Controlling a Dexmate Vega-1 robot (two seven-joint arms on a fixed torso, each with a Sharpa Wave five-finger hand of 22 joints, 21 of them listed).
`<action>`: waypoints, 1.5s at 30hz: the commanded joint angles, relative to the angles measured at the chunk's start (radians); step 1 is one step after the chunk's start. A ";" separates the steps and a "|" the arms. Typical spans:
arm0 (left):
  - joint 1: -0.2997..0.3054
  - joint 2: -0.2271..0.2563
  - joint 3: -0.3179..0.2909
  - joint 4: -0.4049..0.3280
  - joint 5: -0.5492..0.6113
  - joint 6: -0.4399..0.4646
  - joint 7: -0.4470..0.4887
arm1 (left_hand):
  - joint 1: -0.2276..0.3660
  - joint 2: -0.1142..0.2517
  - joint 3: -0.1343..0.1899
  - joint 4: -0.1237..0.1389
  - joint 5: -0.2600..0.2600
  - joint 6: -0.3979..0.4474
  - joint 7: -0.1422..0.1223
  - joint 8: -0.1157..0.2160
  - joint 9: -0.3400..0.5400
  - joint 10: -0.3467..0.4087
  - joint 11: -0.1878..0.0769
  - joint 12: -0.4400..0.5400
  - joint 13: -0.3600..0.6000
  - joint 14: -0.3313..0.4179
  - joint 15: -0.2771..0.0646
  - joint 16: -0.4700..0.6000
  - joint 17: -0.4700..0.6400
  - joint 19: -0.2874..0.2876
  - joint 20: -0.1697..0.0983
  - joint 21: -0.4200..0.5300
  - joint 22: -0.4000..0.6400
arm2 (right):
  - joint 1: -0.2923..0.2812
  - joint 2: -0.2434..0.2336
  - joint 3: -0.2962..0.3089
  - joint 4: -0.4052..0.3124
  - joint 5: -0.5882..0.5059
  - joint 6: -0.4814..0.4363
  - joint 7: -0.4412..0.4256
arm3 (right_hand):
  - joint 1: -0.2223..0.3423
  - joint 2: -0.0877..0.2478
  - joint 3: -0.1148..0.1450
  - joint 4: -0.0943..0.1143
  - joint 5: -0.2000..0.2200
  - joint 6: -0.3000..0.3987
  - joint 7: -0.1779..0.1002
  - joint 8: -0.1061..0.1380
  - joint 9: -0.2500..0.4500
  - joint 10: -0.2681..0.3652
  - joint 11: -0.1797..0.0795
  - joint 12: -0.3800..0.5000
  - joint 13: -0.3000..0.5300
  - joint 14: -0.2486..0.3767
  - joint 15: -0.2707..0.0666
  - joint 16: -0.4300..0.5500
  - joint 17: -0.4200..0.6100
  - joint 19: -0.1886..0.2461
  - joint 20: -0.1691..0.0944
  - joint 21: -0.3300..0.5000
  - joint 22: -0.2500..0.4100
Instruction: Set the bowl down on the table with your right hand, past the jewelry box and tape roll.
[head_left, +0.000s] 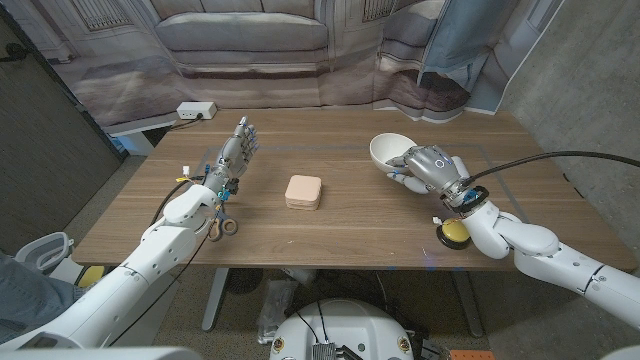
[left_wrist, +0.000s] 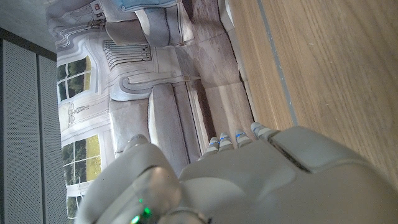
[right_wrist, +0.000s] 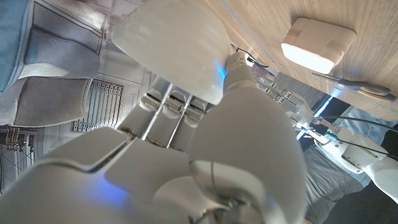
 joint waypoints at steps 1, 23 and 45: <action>-0.014 -0.004 0.006 0.015 -0.001 -0.002 -0.013 | 0.007 0.003 -0.007 0.002 -0.005 -0.007 0.003 0.007 0.002 -0.023 0.003 0.005 0.003 -0.050 0.005 0.005 0.003 -0.070 -0.017 0.002 0.002 | -0.050 -0.016 0.026 -0.031 0.002 -0.019 -0.007 | 0.058 0.061 0.001 0.006 0.006 0.101 -0.104 0.005 0.004 0.044 -0.036 0.003 0.004 0.066 -0.076 0.006 0.004 -0.002 -0.128 0.009 0.004; -0.036 -0.017 0.011 0.044 -0.001 -0.014 -0.027 | 0.009 0.005 -0.010 0.002 -0.005 -0.007 0.002 0.007 0.002 -0.024 0.002 0.005 0.003 -0.050 0.005 0.005 0.003 -0.070 -0.016 0.002 0.002 | -0.135 -0.057 0.066 -0.083 -0.007 -0.044 -0.030 | 0.059 0.061 -0.003 0.007 0.007 0.102 -0.101 0.001 0.004 0.047 -0.033 -0.001 0.009 0.067 -0.076 0.002 0.011 -0.010 -0.127 0.026 0.006; -0.040 -0.009 0.009 0.036 -0.001 0.008 -0.014 | 0.011 0.007 -0.013 0.001 -0.006 -0.007 0.002 0.007 0.002 -0.023 0.004 0.005 0.003 -0.050 0.005 0.005 0.003 -0.071 -0.016 0.003 0.002 | -0.191 -0.059 0.076 -0.107 -0.011 -0.064 -0.049 | 0.059 0.061 -0.006 0.008 0.007 0.103 -0.100 -0.001 0.004 0.050 -0.034 -0.004 0.012 0.069 -0.076 -0.001 0.016 -0.015 -0.126 0.039 0.006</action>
